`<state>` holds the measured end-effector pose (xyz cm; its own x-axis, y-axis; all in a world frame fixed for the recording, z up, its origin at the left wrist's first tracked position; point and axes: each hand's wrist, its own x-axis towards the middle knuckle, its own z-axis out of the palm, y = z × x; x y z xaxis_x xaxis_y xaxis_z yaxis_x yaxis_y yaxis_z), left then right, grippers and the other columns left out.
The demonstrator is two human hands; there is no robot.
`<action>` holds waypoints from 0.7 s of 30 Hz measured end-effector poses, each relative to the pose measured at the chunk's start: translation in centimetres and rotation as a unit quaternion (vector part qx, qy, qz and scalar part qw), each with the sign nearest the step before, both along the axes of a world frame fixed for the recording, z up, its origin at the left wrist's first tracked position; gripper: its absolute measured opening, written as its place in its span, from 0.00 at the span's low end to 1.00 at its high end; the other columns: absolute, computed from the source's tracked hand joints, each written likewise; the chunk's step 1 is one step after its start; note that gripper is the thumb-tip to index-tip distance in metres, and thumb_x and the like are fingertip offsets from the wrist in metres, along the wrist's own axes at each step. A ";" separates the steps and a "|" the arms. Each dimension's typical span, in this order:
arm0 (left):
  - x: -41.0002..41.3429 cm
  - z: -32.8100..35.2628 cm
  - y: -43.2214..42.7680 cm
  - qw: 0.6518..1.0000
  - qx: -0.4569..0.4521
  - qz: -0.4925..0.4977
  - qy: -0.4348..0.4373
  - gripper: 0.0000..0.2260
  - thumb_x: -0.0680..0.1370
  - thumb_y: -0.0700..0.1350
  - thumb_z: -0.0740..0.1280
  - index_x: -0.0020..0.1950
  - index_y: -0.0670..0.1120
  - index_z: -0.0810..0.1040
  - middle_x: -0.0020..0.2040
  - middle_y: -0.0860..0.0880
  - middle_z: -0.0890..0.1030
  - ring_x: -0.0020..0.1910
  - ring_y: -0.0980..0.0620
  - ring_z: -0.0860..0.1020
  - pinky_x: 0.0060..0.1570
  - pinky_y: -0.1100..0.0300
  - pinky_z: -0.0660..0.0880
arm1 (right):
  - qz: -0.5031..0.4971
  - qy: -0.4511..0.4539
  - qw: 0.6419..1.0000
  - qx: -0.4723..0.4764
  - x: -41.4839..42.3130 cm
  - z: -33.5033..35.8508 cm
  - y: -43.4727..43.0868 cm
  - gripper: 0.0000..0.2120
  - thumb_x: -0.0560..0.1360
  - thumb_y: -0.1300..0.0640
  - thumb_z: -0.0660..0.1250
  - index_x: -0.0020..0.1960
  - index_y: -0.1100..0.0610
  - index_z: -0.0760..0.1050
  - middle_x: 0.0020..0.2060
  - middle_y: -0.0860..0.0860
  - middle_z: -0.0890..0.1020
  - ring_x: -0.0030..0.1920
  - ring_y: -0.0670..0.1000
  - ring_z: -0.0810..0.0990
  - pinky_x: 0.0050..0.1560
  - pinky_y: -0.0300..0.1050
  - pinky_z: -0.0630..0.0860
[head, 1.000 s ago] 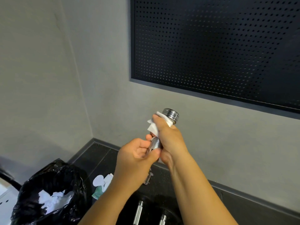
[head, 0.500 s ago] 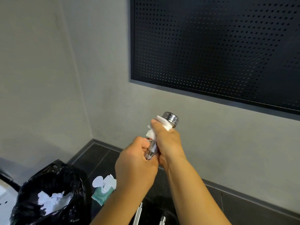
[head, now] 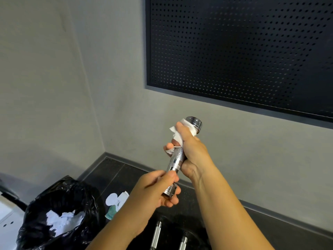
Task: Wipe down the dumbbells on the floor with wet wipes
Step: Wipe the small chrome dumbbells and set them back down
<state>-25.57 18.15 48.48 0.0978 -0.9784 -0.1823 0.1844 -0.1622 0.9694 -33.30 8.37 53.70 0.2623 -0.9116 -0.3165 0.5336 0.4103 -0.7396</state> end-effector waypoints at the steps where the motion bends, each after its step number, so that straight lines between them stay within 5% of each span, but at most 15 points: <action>1: -0.4 -0.2 -0.2 0.998 -0.017 0.023 -0.050 0.12 0.78 0.49 0.66 0.48 0.40 0.80 0.36 0.43 0.80 0.33 0.51 0.78 0.34 0.59 0.74 | 0.009 0.020 1.000 -0.013 0.2 -0.2 0.3 0.05 0.76 0.59 0.68 0.46 0.60 0.74 0.32 0.54 0.76 0.20 0.48 0.73 0.24 0.39 0.74; 4: -0.9 -0.7 -0.7 0.972 -0.056 0.102 -0.203 0.11 0.78 0.51 0.64 0.45 0.45 0.80 0.36 0.42 0.81 0.32 0.54 0.81 0.36 0.56 0.78 | 0.053 0.111 0.992 -0.039 0.6 -1.3 1.6 0.08 0.75 0.57 0.69 0.50 0.61 0.75 0.35 0.54 0.81 0.26 0.50 0.81 0.27 0.39 0.78; 6: -0.7 -0.6 -0.7 0.971 -0.059 0.100 -0.210 0.10 0.78 0.48 0.64 0.42 0.45 0.79 0.32 0.45 0.80 0.30 0.53 0.79 0.35 0.56 0.77 | 0.087 0.121 0.988 -0.031 0.5 -1.6 2.2 0.08 0.75 0.55 0.69 0.49 0.59 0.75 0.33 0.55 0.82 0.27 0.50 0.82 0.28 0.40 0.77; 9: -0.1 0.1 -0.5 0.997 -0.009 0.060 0.050 0.09 0.73 0.46 0.68 0.35 0.43 0.79 0.30 0.44 0.76 0.27 0.51 0.73 0.27 0.60 0.67 | 0.160 0.073 0.984 -0.004 0.1 -1.4 2.3 0.10 0.73 0.54 0.69 0.46 0.58 0.70 0.30 0.58 0.81 0.22 0.48 0.78 0.24 0.37 0.73; 11: 0.0 0.7 -0.2 0.962 0.042 0.015 0.271 0.10 0.72 0.46 0.70 0.34 0.42 0.79 0.30 0.44 0.74 0.25 0.53 0.70 0.24 0.64 0.64 | 0.219 0.024 0.975 -0.001 0.0 -1.6 2.3 0.15 0.68 0.52 0.71 0.45 0.59 0.69 0.28 0.57 0.80 0.30 0.52 0.80 0.30 0.39 0.77; 13: 0.0 1.1 0.1 0.935 0.058 -0.005 0.351 0.11 0.72 0.47 0.69 0.35 0.40 0.78 0.30 0.43 0.73 0.23 0.53 0.69 0.21 0.66 0.66 | 0.244 0.004 0.970 -0.005 0.1 -2.0 2.2 0.18 0.64 0.50 0.72 0.43 0.60 0.69 0.30 0.58 0.77 0.39 0.55 0.83 0.39 0.43 0.79; 15: 0.1 1.2 0.1 0.963 0.044 0.022 0.265 0.11 0.75 0.46 0.68 0.36 0.41 0.78 0.30 0.43 0.74 0.24 0.53 0.70 0.23 0.65 0.67 | 0.237 0.036 0.971 -0.015 0.2 -1.9 2.3 0.14 0.69 0.52 0.70 0.41 0.60 0.68 0.28 0.57 0.75 0.37 0.53 0.84 0.32 0.39 0.79; 17: 0.1 1.0 -0.1 0.997 0.011 0.072 0.009 0.13 0.77 0.45 0.64 0.33 0.44 0.76 0.29 0.46 0.76 0.24 0.54 0.72 0.26 0.63 0.67 | 0.205 0.091 0.974 -0.026 0.6 -2.0 2.4 0.10 0.75 0.55 0.66 0.43 0.60 0.68 0.27 0.56 0.78 0.33 0.55 0.83 0.28 0.39 0.75; 19: 0.1 0.2 -0.5 0.959 -0.007 0.118 -0.258 0.13 0.78 0.46 0.62 0.33 0.46 0.74 0.26 0.49 0.77 0.23 0.58 0.72 0.26 0.65 0.67 | 0.163 0.112 0.980 -0.034 1.3 -2.5 2.6 0.07 0.76 0.57 0.66 0.45 0.60 0.70 0.29 0.55 0.81 0.36 0.59 0.82 0.32 0.44 0.75; 21: 0.1 -0.3 -0.4 0.923 -0.034 0.140 -0.357 0.11 0.78 0.46 0.62 0.35 0.48 0.72 0.27 0.49 0.76 0.25 0.58 0.73 0.26 0.67 0.67 | 0.131 0.109 0.985 -0.038 1.8 -3.2 2.7 0.06 0.75 0.59 0.67 0.46 0.61 0.72 0.34 0.58 0.81 0.36 0.57 0.83 0.33 0.44 0.78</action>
